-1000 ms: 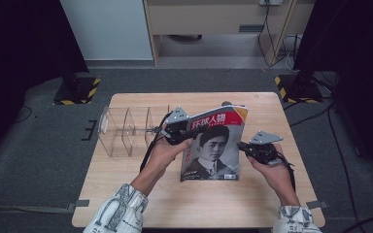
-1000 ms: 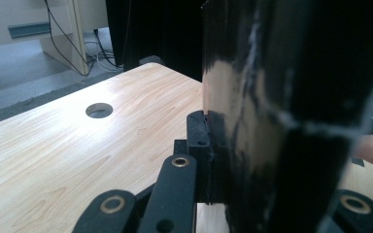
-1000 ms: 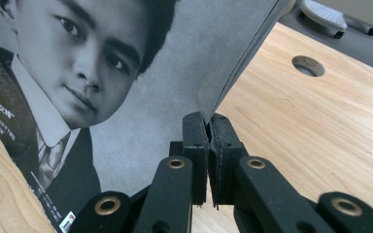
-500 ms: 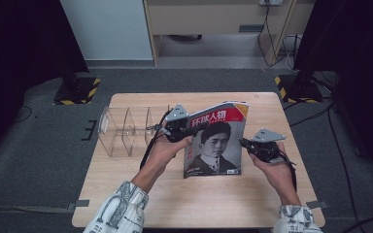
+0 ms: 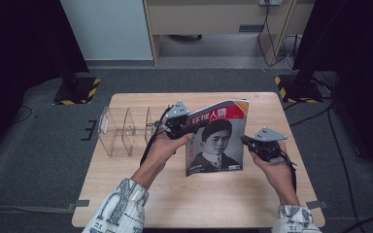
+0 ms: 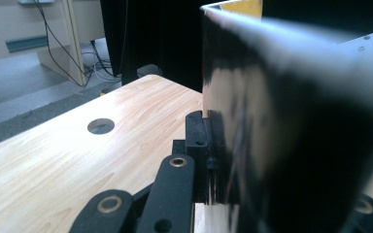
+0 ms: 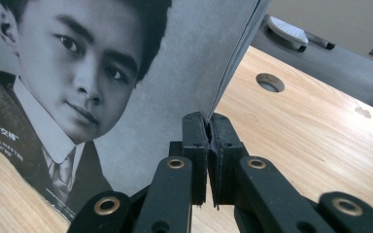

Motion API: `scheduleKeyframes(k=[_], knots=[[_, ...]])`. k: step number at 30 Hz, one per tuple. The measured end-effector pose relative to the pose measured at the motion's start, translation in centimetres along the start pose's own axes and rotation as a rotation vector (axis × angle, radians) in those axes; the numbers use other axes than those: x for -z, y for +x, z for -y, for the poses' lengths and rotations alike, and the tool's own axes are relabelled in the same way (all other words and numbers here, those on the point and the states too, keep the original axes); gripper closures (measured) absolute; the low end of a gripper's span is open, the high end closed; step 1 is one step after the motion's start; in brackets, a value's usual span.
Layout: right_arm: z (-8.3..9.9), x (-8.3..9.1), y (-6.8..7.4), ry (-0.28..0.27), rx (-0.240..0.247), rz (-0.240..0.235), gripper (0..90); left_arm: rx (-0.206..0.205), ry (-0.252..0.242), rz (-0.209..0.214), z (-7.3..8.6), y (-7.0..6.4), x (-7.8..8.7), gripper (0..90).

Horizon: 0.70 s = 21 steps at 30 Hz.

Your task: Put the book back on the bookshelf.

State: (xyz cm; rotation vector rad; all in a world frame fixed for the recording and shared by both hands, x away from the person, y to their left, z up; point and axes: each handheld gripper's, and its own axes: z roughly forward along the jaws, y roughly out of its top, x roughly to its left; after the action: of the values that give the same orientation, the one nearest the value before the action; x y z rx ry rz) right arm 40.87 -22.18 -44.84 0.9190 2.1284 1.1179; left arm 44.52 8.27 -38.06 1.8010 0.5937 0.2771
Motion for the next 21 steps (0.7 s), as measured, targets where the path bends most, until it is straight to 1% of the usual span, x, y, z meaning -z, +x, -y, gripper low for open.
scheduleKeyframes(k=[8,13,21], knots=[[-0.14,0.14,-0.17,-0.015,-0.013,0.021,87.3,-0.013,-0.016,0.001,-0.26,0.15,-0.19,85.2],[-0.4,0.33,-0.29,-0.039,-0.026,0.031,87.6,-0.037,-0.025,0.002,-0.7,0.33,-0.3,85.2],[-0.4,0.58,-0.22,-0.044,-0.019,0.018,87.8,-0.054,-0.033,0.036,-0.49,0.32,0.16,84.6]])
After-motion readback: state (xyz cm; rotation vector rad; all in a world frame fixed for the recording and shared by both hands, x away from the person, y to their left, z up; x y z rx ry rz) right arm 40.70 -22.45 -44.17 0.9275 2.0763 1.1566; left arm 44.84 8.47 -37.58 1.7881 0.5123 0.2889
